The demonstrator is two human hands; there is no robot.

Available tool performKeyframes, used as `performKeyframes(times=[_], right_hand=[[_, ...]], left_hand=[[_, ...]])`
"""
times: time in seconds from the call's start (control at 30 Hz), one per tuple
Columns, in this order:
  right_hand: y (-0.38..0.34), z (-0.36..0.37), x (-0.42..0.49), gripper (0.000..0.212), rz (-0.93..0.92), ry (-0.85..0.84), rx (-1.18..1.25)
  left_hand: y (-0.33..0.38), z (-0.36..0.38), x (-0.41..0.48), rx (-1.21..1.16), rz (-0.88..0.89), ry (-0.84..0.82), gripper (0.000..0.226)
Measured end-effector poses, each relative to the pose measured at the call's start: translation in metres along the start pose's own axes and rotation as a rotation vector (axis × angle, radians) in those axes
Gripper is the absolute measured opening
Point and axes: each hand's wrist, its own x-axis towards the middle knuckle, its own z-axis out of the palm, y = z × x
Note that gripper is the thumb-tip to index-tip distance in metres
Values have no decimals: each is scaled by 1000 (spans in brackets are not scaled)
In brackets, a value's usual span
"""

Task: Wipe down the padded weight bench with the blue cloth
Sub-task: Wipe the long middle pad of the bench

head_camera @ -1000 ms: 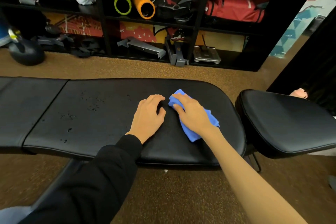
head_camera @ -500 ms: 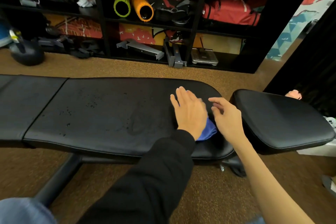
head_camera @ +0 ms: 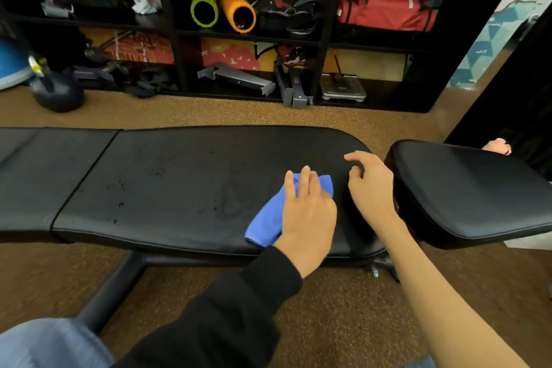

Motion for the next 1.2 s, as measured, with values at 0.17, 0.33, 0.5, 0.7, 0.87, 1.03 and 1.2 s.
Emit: performKeyframes(times=[0.17, 0.33, 0.5, 0.7, 0.87, 1.03, 1.2], right_hand=[[7, 14, -1, 32, -27, -75, -64], [14, 20, -5, 34, -57, -123, -132], [15, 22, -9, 33, -66, -143, -173], [12, 22, -9, 34, -39, -151, -192], [9, 21, -10, 36, -27, -176, -196], [11, 23, -8, 42, -43, -217, -247], [12, 23, -8, 42, -64, -228, -277]], left_hand=[[-32, 16, 23, -310, 29, 141, 59], [-35, 21, 22, -451, 158, 297, 42], [-45, 27, -27, -543, 313, 271, 35], [-91, 34, -19, -457, 297, 299, 30], [-94, 32, 30, -191, 96, 268, 24], [-72, 26, 13, -278, 181, 378, 36], [-72, 37, -41, -481, 351, 318, 34]])
